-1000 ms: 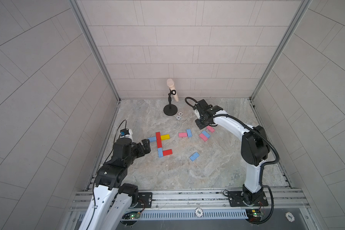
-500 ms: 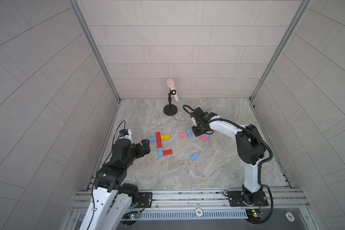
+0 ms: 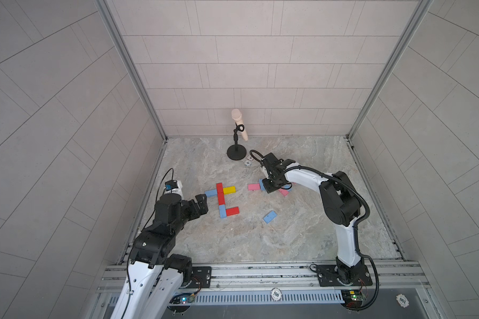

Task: Assemble the letter t with building blocks
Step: Adjust the building block at the center of the board.

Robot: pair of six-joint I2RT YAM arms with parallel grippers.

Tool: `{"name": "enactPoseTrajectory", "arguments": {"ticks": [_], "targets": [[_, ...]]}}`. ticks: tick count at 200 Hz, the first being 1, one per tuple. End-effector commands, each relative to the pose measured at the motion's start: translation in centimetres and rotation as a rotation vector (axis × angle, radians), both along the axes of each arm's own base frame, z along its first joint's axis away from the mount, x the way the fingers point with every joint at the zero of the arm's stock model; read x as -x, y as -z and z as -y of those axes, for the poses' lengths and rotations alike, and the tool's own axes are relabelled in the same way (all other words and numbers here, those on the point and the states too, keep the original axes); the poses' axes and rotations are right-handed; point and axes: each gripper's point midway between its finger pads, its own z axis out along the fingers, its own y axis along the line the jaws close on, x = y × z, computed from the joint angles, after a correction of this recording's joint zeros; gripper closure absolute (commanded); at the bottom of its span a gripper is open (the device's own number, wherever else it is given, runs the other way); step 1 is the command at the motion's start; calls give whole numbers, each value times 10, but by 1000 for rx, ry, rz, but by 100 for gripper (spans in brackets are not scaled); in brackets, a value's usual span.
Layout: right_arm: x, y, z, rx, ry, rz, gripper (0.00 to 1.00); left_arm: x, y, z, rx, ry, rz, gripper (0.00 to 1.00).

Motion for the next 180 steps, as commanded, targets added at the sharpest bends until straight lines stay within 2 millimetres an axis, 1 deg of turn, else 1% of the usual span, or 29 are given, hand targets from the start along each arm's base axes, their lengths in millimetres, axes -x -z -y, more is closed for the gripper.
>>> {"name": "enactPoseTrajectory", "arguments": {"ticks": [1, 100, 180], "targets": [[-2, 1, -5, -5, 11, 4, 100, 2, 5, -3, -6, -17, -12, 0], [-3, 2, -15, -28, 9, 4, 100, 0, 5, -4, -14, -19, -14, 0], [-3, 4, -14, -22, 11, 1, 100, 0, 7, -4, -15, -22, -18, 0]]}}
